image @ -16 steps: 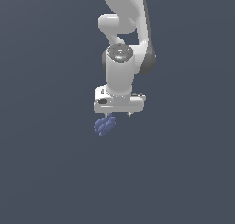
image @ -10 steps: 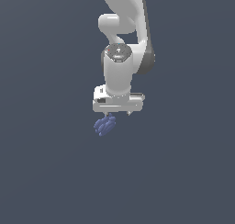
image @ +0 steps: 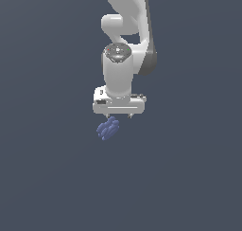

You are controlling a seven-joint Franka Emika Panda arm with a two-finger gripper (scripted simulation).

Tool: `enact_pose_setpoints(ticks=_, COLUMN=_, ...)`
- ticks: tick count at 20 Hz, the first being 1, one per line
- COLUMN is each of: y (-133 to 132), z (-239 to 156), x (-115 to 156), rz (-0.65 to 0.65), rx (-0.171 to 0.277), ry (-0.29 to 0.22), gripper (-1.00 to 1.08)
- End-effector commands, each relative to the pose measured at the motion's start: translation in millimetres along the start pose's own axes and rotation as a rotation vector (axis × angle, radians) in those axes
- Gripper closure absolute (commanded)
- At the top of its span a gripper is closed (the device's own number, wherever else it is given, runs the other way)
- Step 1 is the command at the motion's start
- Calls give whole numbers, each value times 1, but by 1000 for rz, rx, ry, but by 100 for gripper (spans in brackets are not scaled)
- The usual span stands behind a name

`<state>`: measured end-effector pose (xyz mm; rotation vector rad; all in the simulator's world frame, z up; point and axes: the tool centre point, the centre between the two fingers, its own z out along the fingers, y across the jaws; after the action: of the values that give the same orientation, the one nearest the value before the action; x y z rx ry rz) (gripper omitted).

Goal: Pick up the object and move it to a goal position.

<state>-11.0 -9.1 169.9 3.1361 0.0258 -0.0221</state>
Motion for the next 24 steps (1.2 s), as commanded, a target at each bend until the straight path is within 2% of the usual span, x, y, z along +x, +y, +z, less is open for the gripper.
enact_pose_setpoints(ticks=1, y=1, z=0, x=0, rz=14, rx=0, ry=0, gripper=-92)
enact_pose_setpoints(ticks=11, y=10, z=6, x=1, rz=173, rx=4, ry=1, gripper=-92)
enact_pose_setpoints(ticks=24, y=33, z=18, x=4, rz=561, rx=9, ry=6, gripper=-92)
